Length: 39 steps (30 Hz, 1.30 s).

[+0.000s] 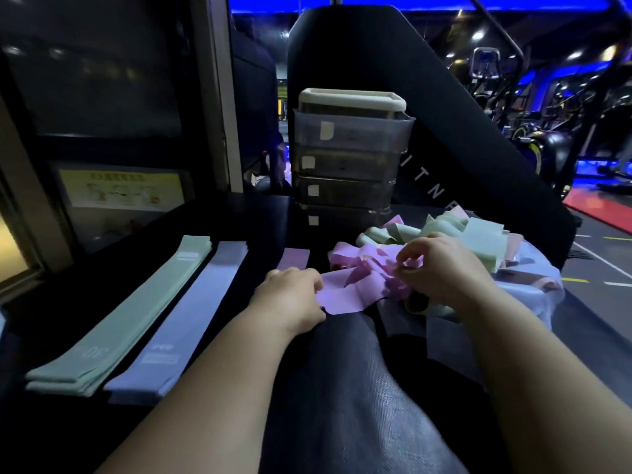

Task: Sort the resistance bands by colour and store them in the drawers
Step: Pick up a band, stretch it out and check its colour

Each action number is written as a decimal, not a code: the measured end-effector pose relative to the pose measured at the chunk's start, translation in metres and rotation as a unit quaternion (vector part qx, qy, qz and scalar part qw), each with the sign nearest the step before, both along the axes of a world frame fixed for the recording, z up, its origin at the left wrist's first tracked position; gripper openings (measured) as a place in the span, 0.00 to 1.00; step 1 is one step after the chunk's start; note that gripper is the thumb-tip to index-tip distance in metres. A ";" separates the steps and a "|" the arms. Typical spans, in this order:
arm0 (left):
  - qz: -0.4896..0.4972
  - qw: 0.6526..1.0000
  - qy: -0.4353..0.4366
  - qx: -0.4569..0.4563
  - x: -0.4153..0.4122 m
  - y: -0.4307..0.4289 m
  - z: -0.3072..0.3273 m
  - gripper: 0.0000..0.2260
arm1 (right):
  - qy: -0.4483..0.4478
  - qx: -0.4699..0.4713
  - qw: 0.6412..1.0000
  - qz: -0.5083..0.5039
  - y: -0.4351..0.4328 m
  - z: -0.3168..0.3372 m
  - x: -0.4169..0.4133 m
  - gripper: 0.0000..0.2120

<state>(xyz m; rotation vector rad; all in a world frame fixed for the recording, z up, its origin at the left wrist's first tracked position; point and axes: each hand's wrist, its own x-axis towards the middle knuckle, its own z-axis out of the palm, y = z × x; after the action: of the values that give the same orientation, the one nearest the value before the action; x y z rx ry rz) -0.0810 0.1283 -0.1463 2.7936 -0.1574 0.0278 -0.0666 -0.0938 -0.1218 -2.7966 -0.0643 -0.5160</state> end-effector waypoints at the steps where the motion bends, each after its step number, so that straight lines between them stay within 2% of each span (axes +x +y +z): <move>1: -0.001 1.000 -0.006 -0.013 0.001 0.001 -0.002 0.15 | 0.013 -0.013 1.000 -0.004 -0.002 0.000 0.001 0.11; 5: 0.003 0.998 -0.044 -0.046 -0.002 0.000 -0.003 0.03 | 0.059 -0.011 0.998 0.001 -0.003 0.000 -0.002 0.17; 9: -0.010 0.988 -0.073 -0.132 -0.007 -0.002 0.000 0.08 | 0.039 0.001 0.999 0.022 0.004 0.003 -0.010 0.25; 13: -0.042 0.964 -0.075 -0.251 -0.009 -0.004 0.007 0.15 | 0.022 0.016 0.993 0.117 0.022 0.009 -0.023 0.36; 14: -0.051 0.956 -0.074 -0.280 -0.009 -0.004 0.009 0.14 | 0.017 0.003 0.991 0.136 0.024 0.008 -0.023 0.34; 19: -0.077 0.919 -0.089 -0.376 -0.014 -0.002 0.014 0.13 | -0.064 -0.011 0.985 0.162 0.029 -0.001 -0.021 0.12; 22: -0.080 0.914 -0.120 -0.378 -0.015 -0.001 0.016 0.15 | -0.112 0.081 0.977 0.161 0.029 -0.001 -0.021 0.01; 24: -0.085 0.908 -0.134 -0.387 -0.015 0.000 0.018 0.12 | -0.107 0.157 0.967 0.171 0.028 0.001 -0.022 0.05; 26: -0.088 0.905 -0.141 -0.392 -0.017 0.000 0.019 0.08 | -0.058 0.281 0.931 0.225 0.029 0.010 -0.027 0.04; 28: -0.092 0.906 -0.143 -0.388 -0.019 0.001 0.020 0.05 | -0.003 0.427 0.857 0.288 0.030 0.018 -0.036 0.03; 29: -0.096 0.908 -0.145 -0.382 -0.020 0.001 0.020 0.05 | 0.010 0.464 0.833 0.303 0.029 0.022 -0.039 0.03; 32: -0.110 0.911 -0.139 -0.372 -0.020 0.000 0.018 0.04 | -0.004 0.494 0.817 0.298 0.023 0.025 -0.041 0.04; 37: -0.122 0.949 -0.086 -0.278 -0.016 0.002 0.011 0.06 | -0.028 0.647 0.712 0.271 0.011 0.042 -0.047 0.07; 39: -0.113 0.959 -0.087 -0.246 -0.016 0.004 0.012 0.08 | -0.051 0.679 0.690 0.247 0.001 0.047 -0.050 0.10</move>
<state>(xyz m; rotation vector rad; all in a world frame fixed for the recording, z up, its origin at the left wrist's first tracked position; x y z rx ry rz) -0.0973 0.1319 -0.1346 2.2588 -0.4469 0.2248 -0.1171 -0.0925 -0.0752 -1.1897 -0.3030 -0.3264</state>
